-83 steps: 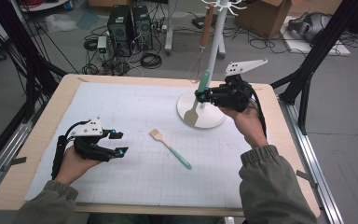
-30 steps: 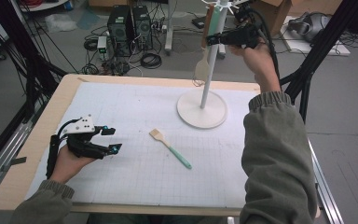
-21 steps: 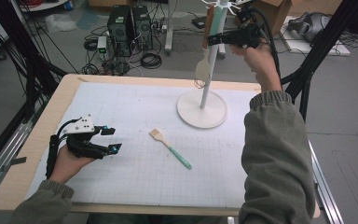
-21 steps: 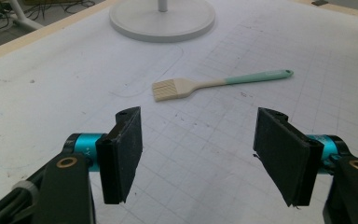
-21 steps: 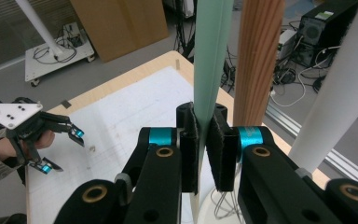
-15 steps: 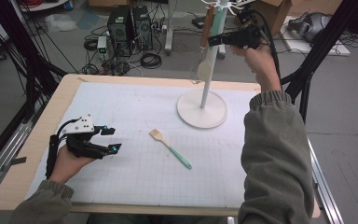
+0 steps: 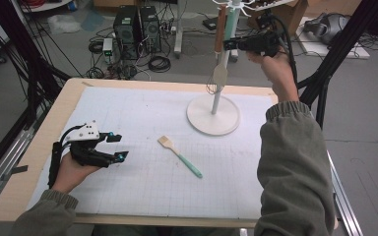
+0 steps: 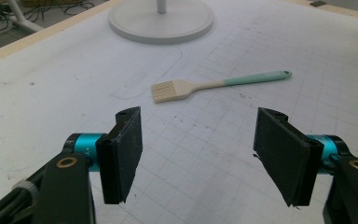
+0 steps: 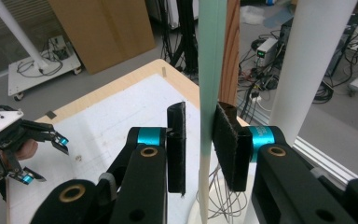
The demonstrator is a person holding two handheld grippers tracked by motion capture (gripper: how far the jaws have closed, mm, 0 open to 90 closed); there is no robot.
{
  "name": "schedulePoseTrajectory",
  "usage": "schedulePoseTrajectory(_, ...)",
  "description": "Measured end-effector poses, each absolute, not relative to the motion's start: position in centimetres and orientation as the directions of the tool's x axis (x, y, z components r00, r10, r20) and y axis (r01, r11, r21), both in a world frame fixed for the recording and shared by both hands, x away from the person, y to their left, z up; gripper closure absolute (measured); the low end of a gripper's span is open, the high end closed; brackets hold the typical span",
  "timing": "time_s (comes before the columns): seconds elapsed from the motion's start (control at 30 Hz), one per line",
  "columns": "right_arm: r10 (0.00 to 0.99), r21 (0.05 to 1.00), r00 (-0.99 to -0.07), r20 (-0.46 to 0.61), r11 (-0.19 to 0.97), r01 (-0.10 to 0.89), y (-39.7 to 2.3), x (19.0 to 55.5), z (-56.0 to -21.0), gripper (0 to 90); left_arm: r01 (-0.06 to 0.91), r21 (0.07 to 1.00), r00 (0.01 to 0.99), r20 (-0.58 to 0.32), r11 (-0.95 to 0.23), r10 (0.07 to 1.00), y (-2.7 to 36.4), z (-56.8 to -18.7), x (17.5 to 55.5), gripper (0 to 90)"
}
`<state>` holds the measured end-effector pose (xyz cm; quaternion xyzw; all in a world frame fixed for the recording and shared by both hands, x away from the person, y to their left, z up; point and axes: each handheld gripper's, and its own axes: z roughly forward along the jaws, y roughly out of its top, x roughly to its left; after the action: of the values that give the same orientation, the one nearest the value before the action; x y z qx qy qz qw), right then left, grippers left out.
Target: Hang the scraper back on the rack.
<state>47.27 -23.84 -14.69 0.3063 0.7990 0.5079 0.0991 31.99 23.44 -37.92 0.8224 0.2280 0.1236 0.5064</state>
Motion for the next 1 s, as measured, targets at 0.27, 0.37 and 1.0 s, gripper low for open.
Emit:
schedulePoseTrajectory(0.27,0.596,0.878,-0.79,0.148,0.288,0.382,-23.9,47.2,-14.8,74.8,0.247,0.89,0.866,-0.024,-0.384,0.5,23.6,-37.8,32.0,33.1)
schedulePoseTrajectory(0.37,0.597,0.885,-0.788,0.151,0.273,0.377,-24.1,47.1,-14.9,74.8,0.247,0.893,0.865,-0.027,-0.377,0.502,23.8,-37.8,32.1,33.1)
schedulePoseTrajectory(1.0,0.605,0.892,-0.781,0.157,0.252,0.374,-24.9,46.6,-15.2,74.2,0.241,0.901,0.862,-0.027,-0.362,0.507,24.3,-37.5,32.2,33.0)
